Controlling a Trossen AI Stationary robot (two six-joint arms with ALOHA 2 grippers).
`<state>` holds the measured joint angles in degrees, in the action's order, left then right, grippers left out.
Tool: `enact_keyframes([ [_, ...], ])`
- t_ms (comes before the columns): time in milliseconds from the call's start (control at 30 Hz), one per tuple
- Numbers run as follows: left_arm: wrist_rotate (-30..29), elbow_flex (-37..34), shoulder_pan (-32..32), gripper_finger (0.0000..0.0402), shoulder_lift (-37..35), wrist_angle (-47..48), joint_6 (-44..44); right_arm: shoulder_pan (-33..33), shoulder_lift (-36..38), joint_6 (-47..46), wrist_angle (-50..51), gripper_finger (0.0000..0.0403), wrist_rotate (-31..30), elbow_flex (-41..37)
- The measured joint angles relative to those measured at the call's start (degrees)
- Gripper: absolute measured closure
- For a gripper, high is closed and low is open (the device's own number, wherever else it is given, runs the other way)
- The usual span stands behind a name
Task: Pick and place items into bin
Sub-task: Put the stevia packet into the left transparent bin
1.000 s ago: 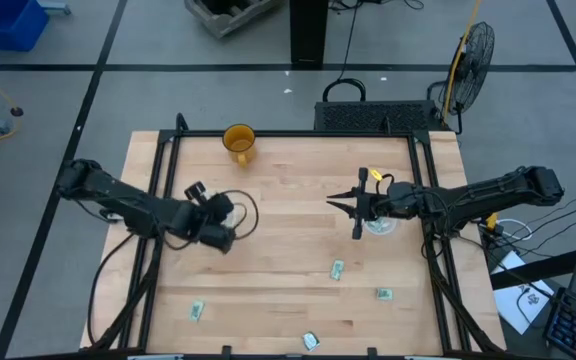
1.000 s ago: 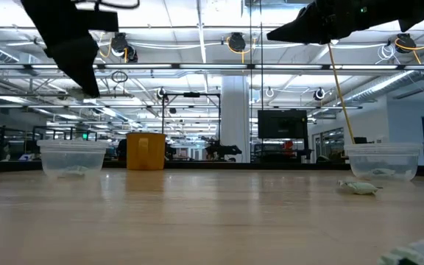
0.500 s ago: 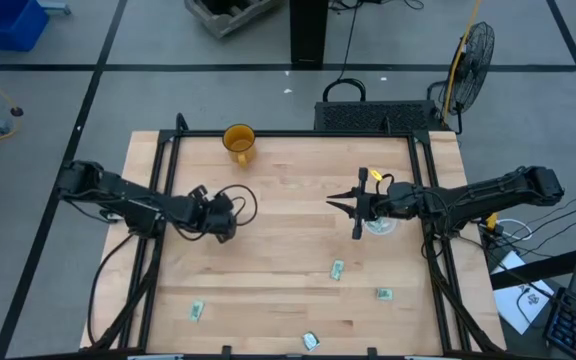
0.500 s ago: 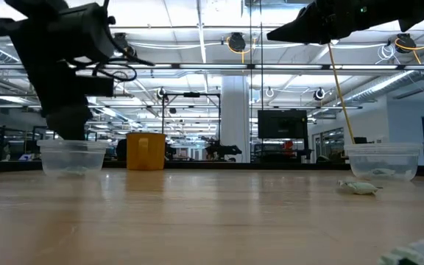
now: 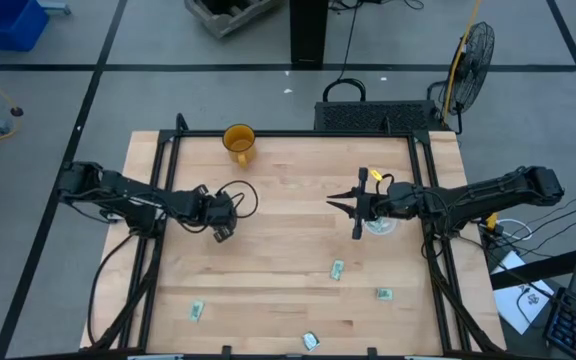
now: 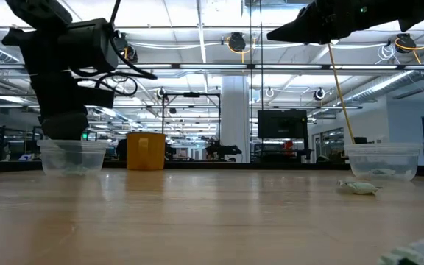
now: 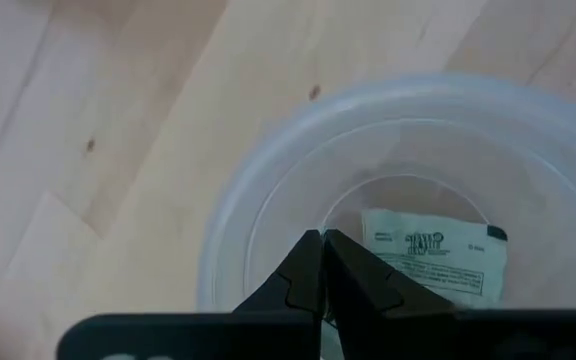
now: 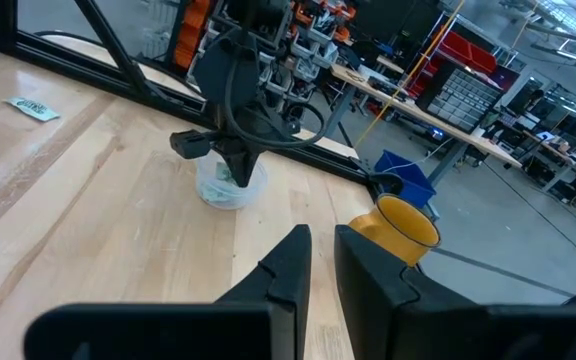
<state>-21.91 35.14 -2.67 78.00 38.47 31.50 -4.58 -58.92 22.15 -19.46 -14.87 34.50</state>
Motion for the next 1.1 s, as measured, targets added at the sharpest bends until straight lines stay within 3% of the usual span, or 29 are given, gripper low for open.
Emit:
enact_keyframes([
  [433,1.05,0.00,0.50,0.0374,0.00,-2.27,-1.39,0.00,0.00,0.00,0.00,0.0360,0.00,0.00],
  [800,1.01,0.39,0.47,0.0264,-0.08,-2.74,-3.02,0.00,0.00,0.00,0.00,0.0360,0.00,0.00],
  [1100,2.57,10.09,0.41,0.0252,-0.17,1.43,-8.17,-0.01,0.00,0.01,0.00,0.0360,0.00,0.00],
])
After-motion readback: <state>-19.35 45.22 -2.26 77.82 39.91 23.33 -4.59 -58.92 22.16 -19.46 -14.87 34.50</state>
